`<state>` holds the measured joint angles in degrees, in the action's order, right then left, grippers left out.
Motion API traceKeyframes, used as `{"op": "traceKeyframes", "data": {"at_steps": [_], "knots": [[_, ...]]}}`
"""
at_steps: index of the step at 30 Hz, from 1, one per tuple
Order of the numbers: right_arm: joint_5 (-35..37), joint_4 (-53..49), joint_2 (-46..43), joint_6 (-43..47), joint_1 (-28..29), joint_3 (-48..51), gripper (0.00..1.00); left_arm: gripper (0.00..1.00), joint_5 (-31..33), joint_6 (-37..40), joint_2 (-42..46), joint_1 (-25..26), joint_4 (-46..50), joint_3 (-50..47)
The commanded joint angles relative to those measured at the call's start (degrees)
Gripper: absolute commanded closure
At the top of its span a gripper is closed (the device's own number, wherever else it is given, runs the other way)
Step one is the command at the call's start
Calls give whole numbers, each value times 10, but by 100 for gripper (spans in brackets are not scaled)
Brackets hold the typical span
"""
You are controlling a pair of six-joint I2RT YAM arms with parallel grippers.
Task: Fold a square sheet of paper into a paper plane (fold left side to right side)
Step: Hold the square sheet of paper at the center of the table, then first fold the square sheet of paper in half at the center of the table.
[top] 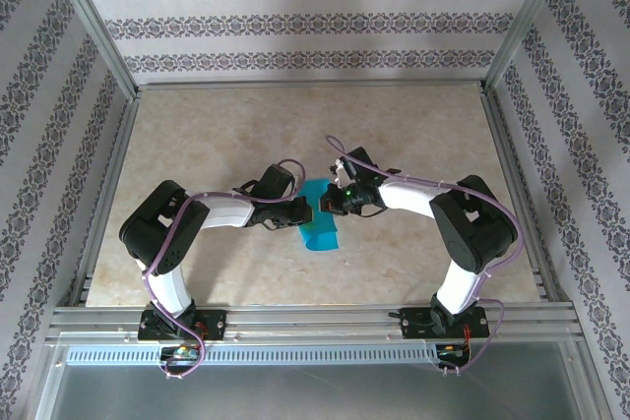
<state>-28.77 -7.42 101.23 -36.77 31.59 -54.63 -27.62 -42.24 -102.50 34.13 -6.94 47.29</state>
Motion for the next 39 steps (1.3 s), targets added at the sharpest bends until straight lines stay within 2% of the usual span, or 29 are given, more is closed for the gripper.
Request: {"op": "traceKeyframes", "data": {"at_steps": [1,8,15,27,39], "knots": [[-14,25,35,-7,-5,-33,100,91,2,17,-21,7,35,3],[-27,29,80,-4,-4,-63,100,91,1,26,-24,7,46,14],[8,2,100,11,-8,-49,100,91,-9,20,-23,7,39,5],[28,-10,114,25,-31,-30,100,91,-29,-6,8,23,23,-76],[36,-19,115,29,-33,-28,100,92,-20,-29,65,58,38,-144]]}}
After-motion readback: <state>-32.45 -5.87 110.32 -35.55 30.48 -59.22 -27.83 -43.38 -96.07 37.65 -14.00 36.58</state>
